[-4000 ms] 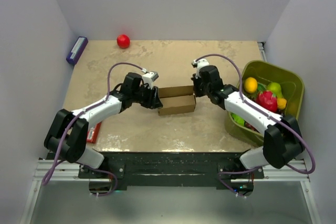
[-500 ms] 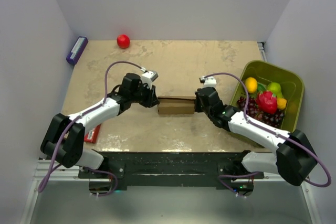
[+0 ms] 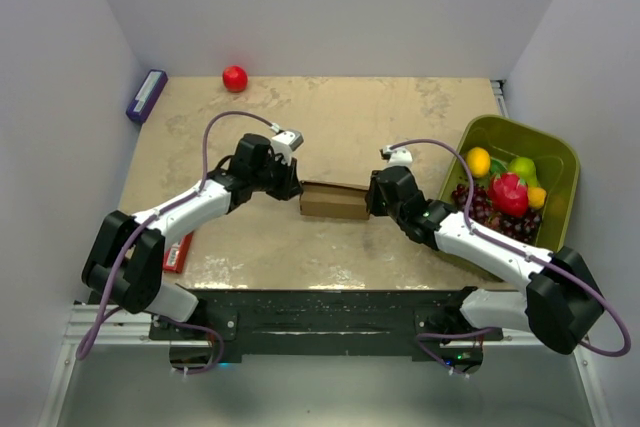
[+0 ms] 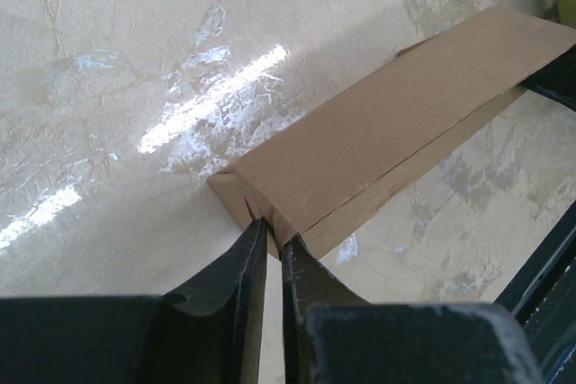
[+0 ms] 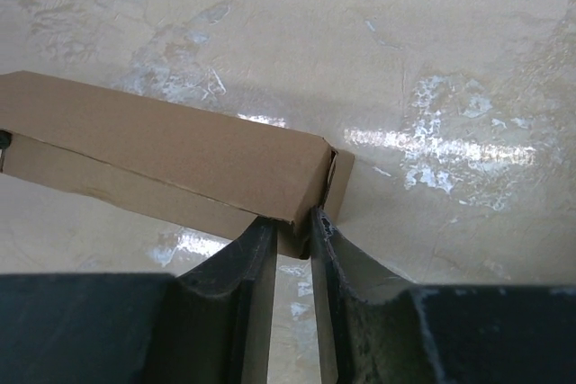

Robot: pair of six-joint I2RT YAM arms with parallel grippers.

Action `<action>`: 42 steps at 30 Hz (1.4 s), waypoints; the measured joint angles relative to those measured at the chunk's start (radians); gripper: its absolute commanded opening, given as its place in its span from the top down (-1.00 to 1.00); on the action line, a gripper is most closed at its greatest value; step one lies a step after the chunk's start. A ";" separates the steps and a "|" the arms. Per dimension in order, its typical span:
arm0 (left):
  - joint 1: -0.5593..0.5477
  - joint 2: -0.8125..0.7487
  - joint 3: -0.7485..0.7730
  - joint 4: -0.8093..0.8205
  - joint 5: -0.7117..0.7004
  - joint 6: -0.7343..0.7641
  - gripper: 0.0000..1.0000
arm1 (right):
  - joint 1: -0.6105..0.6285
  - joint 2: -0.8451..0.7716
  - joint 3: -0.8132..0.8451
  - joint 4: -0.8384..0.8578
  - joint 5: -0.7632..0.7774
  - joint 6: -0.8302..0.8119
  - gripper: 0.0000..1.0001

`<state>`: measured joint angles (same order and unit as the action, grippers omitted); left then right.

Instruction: Fold the paper box

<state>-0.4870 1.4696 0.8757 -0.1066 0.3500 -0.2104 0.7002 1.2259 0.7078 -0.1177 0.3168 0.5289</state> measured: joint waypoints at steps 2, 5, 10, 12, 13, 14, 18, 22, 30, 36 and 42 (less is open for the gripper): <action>0.000 0.001 0.004 -0.006 0.000 0.010 0.77 | 0.000 0.000 0.000 0.002 -0.003 0.015 0.43; 0.000 0.001 0.005 -0.010 0.000 0.016 0.78 | 0.000 0.006 0.001 0.007 -0.005 0.030 0.42; 0.000 0.001 0.010 -0.016 -0.005 0.023 0.80 | -0.001 0.025 0.006 0.021 0.007 0.040 0.44; 0.000 0.001 0.011 -0.018 -0.006 0.024 0.82 | -0.001 0.026 0.006 0.022 0.008 0.040 0.53; 0.000 0.001 0.011 -0.019 -0.006 0.024 0.86 | -0.001 0.026 0.006 0.022 0.010 0.040 0.55; 0.000 0.001 0.011 -0.019 -0.007 0.024 0.88 | -0.001 0.026 0.006 0.021 0.013 0.040 0.57; 0.000 0.004 0.026 -0.044 -0.016 0.024 0.89 | -0.001 0.031 0.006 0.020 0.032 0.035 0.75; -0.003 0.005 0.044 -0.071 -0.026 0.022 0.90 | 0.000 0.031 0.006 0.019 0.039 0.023 0.78; -0.031 0.009 0.092 -0.123 -0.075 0.019 1.00 | 0.000 0.031 0.006 0.016 0.059 0.006 0.83; -0.057 0.021 0.129 -0.159 -0.130 0.015 1.00 | 0.001 0.031 0.006 0.011 0.077 0.001 0.71; -0.066 0.025 0.132 -0.165 -0.153 0.020 1.00 | 0.003 0.029 0.008 0.009 0.076 0.002 0.30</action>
<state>-0.5533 1.4948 1.0080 -0.2718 0.1970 -0.1902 0.7036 1.2552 0.7155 -0.1089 0.3923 0.5312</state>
